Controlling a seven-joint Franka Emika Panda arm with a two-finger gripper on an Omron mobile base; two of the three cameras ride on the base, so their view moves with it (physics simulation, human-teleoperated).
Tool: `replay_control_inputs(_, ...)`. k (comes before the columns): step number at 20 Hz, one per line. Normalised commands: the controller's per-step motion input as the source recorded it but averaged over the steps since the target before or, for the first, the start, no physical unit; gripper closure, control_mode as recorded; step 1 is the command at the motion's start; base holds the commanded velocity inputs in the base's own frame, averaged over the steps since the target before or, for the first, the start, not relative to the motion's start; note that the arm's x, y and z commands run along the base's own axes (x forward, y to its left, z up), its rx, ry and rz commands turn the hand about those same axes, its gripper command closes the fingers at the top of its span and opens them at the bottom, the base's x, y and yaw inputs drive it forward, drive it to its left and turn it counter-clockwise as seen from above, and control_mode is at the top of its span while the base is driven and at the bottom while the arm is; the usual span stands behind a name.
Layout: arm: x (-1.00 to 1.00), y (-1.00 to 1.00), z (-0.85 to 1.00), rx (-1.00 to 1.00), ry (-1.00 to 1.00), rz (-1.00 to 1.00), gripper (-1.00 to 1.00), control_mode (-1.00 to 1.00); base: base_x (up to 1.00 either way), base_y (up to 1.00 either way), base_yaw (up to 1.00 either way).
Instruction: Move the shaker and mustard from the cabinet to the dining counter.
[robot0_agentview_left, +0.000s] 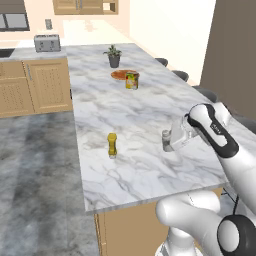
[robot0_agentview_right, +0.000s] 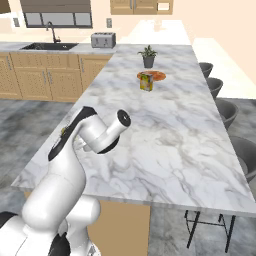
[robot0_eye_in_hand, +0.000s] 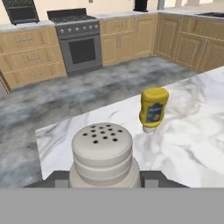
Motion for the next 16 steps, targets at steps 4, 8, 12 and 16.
replay_control_inputs(4,0.17,0.00,-0.32,0.10,0.00,0.00,1.00,-1.00,0.00,0.00,0.00)
replay_control_inputs(8,0.17,0.00,-0.36,0.10,0.00,0.00,1.00,-1.00,0.00,0.00,0.00)
replay_control_inputs(12,0.19,0.00,-0.29,0.07,0.00,0.00,1.00,-1.00,0.00,0.00,0.00)
replay_control_inputs(16,0.20,0.01,-0.27,0.01,0.00,0.00,1.00,-1.00,0.00,0.00,0.00)
